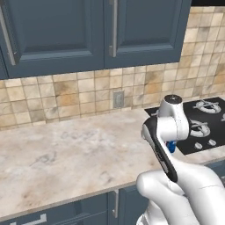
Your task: Four empty soda cans are scattered around the kitchen. Gather all the cans and cluster them next to the stove for recycling.
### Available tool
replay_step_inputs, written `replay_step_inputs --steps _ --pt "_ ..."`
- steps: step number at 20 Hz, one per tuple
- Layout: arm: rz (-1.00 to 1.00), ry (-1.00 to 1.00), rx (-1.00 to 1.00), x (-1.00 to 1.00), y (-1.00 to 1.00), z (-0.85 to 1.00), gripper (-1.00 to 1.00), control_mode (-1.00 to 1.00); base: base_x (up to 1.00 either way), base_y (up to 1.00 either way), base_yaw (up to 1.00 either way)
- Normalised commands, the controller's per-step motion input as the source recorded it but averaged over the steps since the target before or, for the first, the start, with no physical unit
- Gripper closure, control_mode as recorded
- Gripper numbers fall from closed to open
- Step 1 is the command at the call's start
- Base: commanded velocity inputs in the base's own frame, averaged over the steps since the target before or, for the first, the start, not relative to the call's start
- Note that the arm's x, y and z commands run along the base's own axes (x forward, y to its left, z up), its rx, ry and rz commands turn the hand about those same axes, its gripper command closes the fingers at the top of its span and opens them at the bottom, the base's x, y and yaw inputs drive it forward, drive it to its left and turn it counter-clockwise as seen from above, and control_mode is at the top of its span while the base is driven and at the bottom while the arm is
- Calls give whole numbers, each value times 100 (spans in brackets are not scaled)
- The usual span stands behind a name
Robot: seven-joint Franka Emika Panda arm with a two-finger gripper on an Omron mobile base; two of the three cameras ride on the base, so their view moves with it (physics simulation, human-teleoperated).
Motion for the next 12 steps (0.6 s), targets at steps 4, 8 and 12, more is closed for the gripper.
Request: replay_step_inputs --steps 4,8,12 --pt "0 0 -1 65 -2 0 100 -100 0 0 0" --pt "0 0 0 6 0 0 100 -100 0 0 0" --pt "0 2 0 3 -1 -14 100 -100 0 0 0"
